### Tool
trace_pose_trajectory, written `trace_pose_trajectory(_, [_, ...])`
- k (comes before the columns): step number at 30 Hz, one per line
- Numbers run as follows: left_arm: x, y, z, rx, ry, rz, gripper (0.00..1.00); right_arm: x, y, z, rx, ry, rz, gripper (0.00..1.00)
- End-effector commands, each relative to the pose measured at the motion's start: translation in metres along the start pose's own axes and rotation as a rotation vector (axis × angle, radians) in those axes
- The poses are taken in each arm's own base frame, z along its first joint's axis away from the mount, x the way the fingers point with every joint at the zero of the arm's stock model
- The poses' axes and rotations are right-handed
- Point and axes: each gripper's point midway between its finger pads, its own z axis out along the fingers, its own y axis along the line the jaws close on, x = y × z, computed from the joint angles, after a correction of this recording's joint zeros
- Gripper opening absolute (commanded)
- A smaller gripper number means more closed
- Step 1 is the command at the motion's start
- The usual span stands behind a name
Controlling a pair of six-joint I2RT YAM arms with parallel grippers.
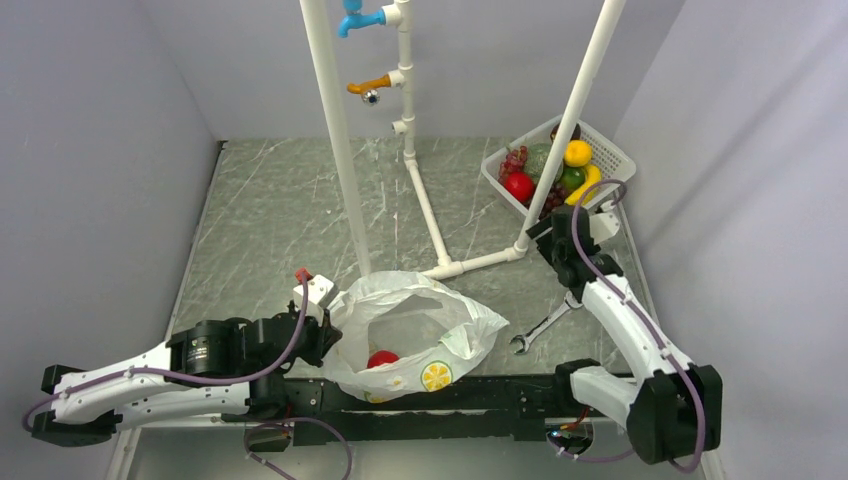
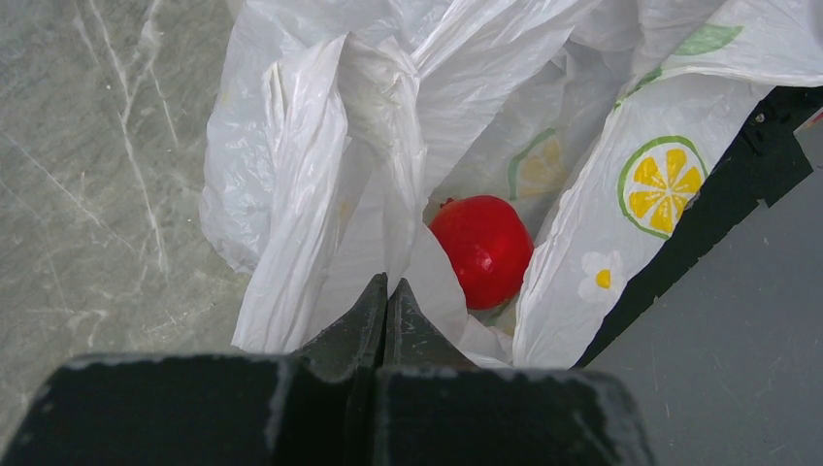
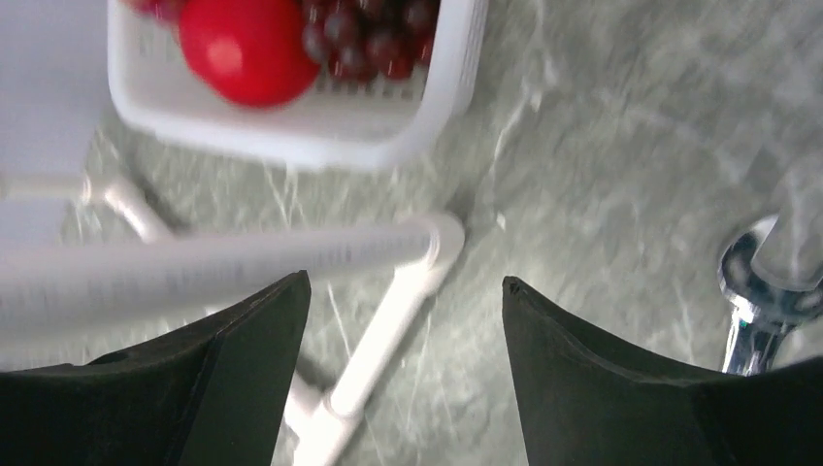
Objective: Take the fake fruits out of the plastic bag
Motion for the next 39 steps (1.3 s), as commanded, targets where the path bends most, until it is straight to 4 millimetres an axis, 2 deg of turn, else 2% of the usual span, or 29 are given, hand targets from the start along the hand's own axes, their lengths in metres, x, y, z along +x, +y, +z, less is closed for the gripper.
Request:
trace_pose_trajectory(1, [-0.006,-0.002,-0.001,0.002,-0.022,-0.012,0.0,0.043,-0.006,-0.025,-0.019,0.085,-0.054,0.75])
trace_pose_trajectory(4, [-0.005,-0.001,-0.001,-0.001,-0.021,-0.013,0.0,0.065,0.001,-0.048,-0.063,0.126,-0.086,0.75])
trace_pose_trajectory(8, [-0.006,-0.001,-0.002,-0.002,-0.023,-0.014,0.0,0.071,0.01,-0.077,-0.091,0.14,-0.133,0.75])
trace_pose_trajectory(11, [-0.005,-0.001,-0.002,-0.002,-0.022,-0.012,0.0,0.076,0.032,-0.1,-0.195,0.176,-0.178,0.75])
trace_pose_trajectory(14, [-0.005,0.0,-0.002,-0.005,-0.021,-0.013,0.0,0.102,0.078,-0.134,-0.495,0.327,-0.296,0.75])
trace_pose_trajectory(16, [-0.006,-0.001,-0.002,-0.005,-0.023,-0.015,0.0,0.12,0.112,-0.169,-0.765,0.413,-0.392,0.76])
trace_pose_trajectory(19, [-0.006,-0.001,-0.002,-0.003,-0.025,-0.014,0.0,0.131,0.137,-0.208,-0.962,0.464,-0.489,0.79])
trace_pose_trajectory(23, [-0.006,-0.002,-0.003,0.006,-0.027,-0.014,0.0,0.126,0.169,-0.259,-1.188,0.463,-0.554,0.8])
trace_pose_trajectory(25, [-0.006,-0.002,-0.003,0.011,-0.026,-0.013,0.0,0.134,0.178,-0.287,-1.302,0.497,-0.588,0.8])
trace_pose_trajectory(30, [-0.007,-0.003,-0.004,0.021,-0.035,-0.016,0.0,0.179,0.183,-0.332,-1.429,0.551,-0.777,0.79])
trace_pose_trajectory(34, [-0.006,-0.003,-0.003,0.018,-0.036,-0.015,0.0,0.224,0.167,-0.365,-1.491,0.542,-0.975,0.76])
trace_pose_trajectory(36, [-0.005,-0.002,-0.002,0.011,-0.029,-0.012,0.0,0.241,0.154,-0.37,-1.481,0.492,-1.078,0.75])
trace_pose_trajectory(39, [-0.004,-0.002,0.0,-0.002,-0.016,-0.003,0.0,0.261,0.132,-0.355,-1.42,0.482,-1.143,0.55])
